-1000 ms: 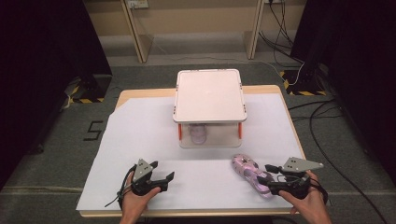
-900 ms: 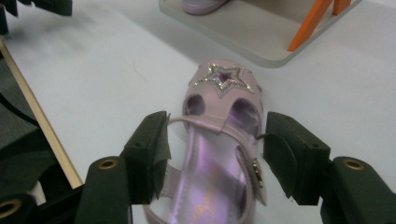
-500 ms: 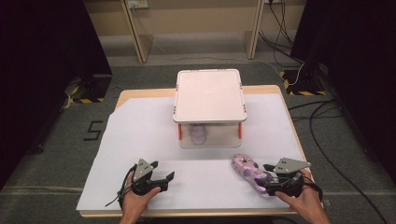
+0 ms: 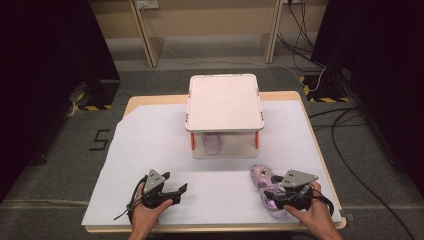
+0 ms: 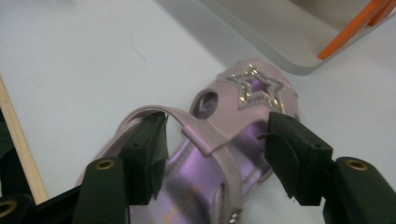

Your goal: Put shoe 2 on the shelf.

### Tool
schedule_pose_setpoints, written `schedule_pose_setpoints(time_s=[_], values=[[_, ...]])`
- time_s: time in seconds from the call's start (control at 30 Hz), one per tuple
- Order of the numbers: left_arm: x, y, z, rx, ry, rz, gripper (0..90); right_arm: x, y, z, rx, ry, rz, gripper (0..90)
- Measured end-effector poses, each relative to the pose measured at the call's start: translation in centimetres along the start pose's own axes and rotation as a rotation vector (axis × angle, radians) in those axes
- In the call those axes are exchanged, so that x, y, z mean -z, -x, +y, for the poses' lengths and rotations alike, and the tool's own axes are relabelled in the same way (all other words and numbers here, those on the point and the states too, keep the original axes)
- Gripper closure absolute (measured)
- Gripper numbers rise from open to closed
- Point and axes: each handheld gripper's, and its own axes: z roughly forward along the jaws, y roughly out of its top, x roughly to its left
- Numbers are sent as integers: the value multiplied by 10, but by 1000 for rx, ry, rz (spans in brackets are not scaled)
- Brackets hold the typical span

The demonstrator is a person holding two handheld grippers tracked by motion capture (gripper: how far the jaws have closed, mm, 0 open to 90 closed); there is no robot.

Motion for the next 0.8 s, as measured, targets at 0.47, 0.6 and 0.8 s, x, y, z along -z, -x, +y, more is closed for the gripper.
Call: schedule_pose_setpoints(time_s=[0.47, 0.6, 0.8], values=[[1, 0, 0, -1, 0, 0, 200, 3, -7, 5, 141, -14, -156, 799], [1, -1, 0, -1, 1, -1, 201, 6, -5, 8, 144, 8, -186, 834], [5, -2, -1, 8, 9, -1, 201, 7, -8, 26, 147, 82, -174, 849]])
